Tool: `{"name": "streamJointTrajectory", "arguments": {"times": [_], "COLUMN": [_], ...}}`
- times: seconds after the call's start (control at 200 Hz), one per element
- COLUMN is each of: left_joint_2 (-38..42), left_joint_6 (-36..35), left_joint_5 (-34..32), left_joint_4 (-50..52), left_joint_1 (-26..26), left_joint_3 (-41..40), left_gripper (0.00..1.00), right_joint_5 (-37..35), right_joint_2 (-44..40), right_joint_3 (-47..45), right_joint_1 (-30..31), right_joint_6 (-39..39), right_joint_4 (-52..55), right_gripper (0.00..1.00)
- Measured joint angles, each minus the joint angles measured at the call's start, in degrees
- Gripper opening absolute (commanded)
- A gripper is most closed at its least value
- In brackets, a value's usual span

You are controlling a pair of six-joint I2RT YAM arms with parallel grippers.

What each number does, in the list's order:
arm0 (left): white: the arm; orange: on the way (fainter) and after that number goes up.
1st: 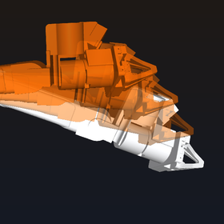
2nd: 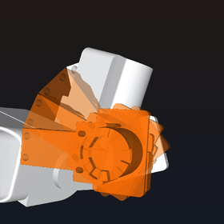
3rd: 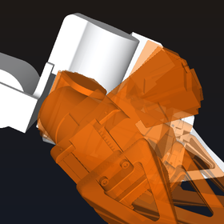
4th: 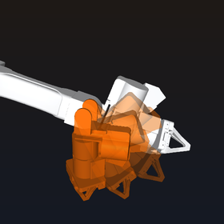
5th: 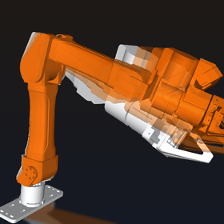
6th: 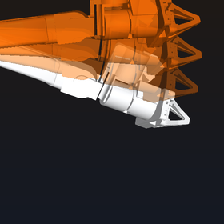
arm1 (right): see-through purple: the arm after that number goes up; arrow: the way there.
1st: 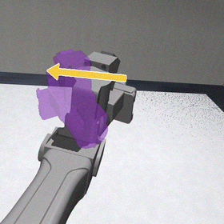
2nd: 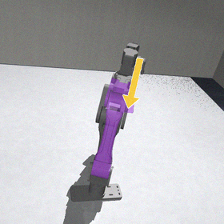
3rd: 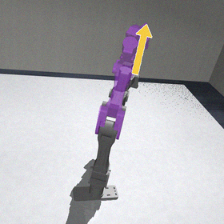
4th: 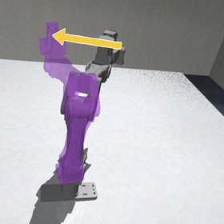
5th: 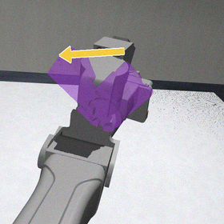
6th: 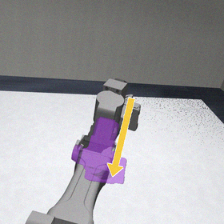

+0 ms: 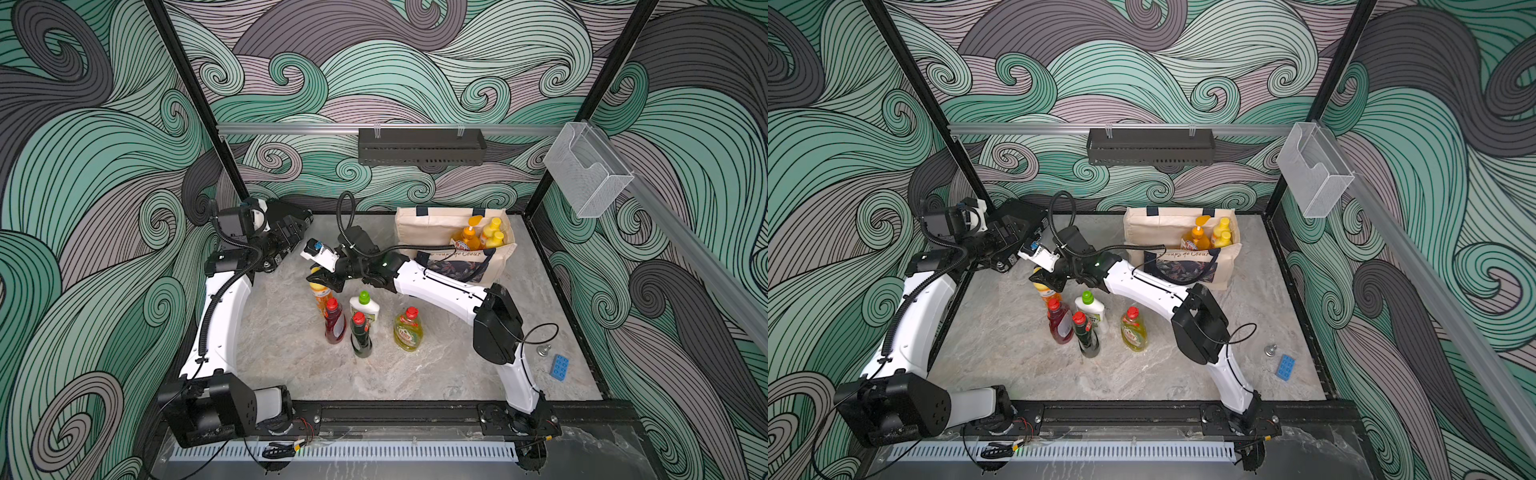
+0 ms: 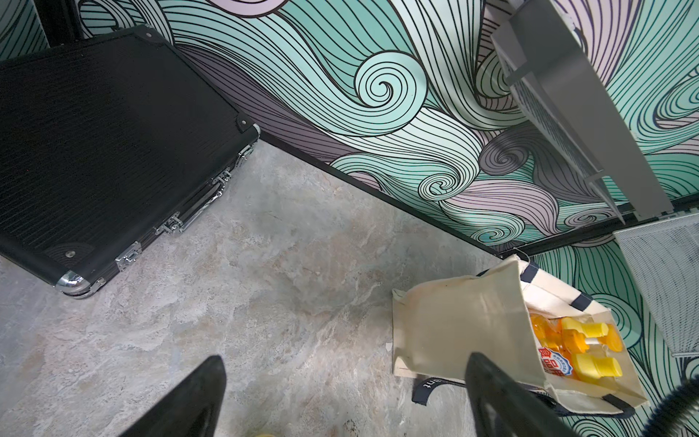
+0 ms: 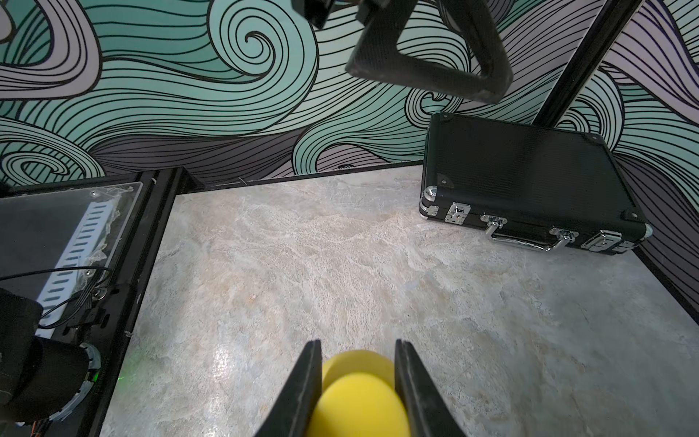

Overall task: Pack dish soap into the shopping bag
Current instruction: Pick up the bottle of dish soap at the center of the board.

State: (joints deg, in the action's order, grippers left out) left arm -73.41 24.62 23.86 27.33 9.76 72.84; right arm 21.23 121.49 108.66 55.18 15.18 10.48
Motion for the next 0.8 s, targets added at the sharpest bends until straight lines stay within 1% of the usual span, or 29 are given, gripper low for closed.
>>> {"name": "streamJointTrajectory", "arguments": {"times": [0.395, 0.62, 0.801], "left_joint_2": [0.0, 0.0, 0.0], "left_joint_6": [-0.1, -0.2, -0.1], "left_joint_5": [0.0, 0.1, 1.4], "left_joint_4": [0.0, 0.0, -0.1], "left_joint_1": [0.0, 0.0, 0.0], "left_joint_3": [0.0, 0.0, 0.0], "left_gripper": [0.98, 0.98, 0.98], "right_joint_5": [-4.6, -5.8, -7.3], "right_joint_2": [-1.7, -2.1, -3.2], "right_joint_3": [-1.8, -2.1, -2.1], "right_joint_1": [0.0, -1.3, -3.2], "right_joint_6": [0.9, 0.4, -0.2], "right_joint_4": [-0.2, 0.2, 2.7], "right_gripper": [0.00, 0.00, 0.00]}}
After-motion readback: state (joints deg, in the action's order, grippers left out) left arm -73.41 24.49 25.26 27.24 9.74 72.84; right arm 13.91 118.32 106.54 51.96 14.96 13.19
